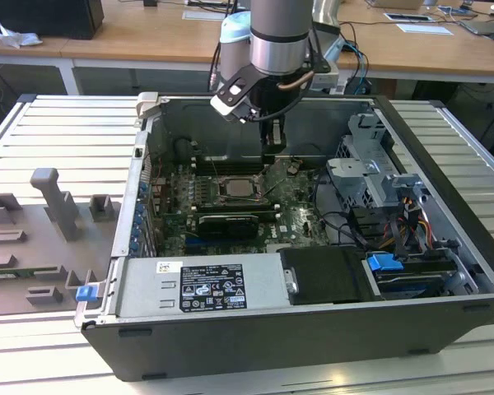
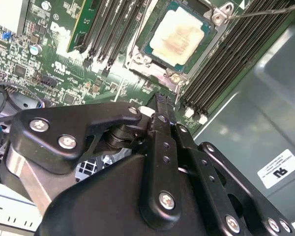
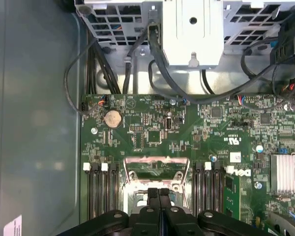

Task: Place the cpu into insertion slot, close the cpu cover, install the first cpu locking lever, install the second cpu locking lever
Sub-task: 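Close the cpu cover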

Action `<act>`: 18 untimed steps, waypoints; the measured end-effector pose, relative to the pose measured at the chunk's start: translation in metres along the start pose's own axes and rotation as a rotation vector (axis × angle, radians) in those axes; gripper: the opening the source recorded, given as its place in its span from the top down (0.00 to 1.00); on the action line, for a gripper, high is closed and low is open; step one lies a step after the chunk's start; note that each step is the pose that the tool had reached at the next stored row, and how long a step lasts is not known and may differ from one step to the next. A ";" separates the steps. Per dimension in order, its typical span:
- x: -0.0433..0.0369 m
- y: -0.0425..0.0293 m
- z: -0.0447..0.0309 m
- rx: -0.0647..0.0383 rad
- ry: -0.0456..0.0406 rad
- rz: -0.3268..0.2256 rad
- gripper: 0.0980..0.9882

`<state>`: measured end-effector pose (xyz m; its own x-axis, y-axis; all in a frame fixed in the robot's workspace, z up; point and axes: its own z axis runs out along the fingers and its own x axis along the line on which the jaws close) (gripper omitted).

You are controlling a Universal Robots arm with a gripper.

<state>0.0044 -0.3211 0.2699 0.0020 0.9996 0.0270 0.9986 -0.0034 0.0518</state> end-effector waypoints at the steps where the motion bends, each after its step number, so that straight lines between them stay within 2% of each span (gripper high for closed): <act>1: 0.0000 0.0027 0.0001 0.001 -0.0002 0.000 0.99; 2: 0.0000 0.0056 0.0002 0.001 -0.0002 0.000 0.99; 3: 0.0000 0.0126 0.0008 0.002 -0.0001 0.000 0.99; 4: 0.0000 0.0164 0.0011 0.003 -0.0001 0.000 0.99; 8: 0.0001 0.0294 0.0041 0.005 0.0002 -0.002 0.99; 14: 0.0009 0.0427 0.0081 0.007 0.0007 -0.013 0.99; 18: 0.0013 0.0478 0.0105 0.007 0.0006 -0.013 0.99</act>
<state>0.0527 -0.3197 0.2619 -0.0112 0.9996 0.0270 0.9989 0.0100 0.0447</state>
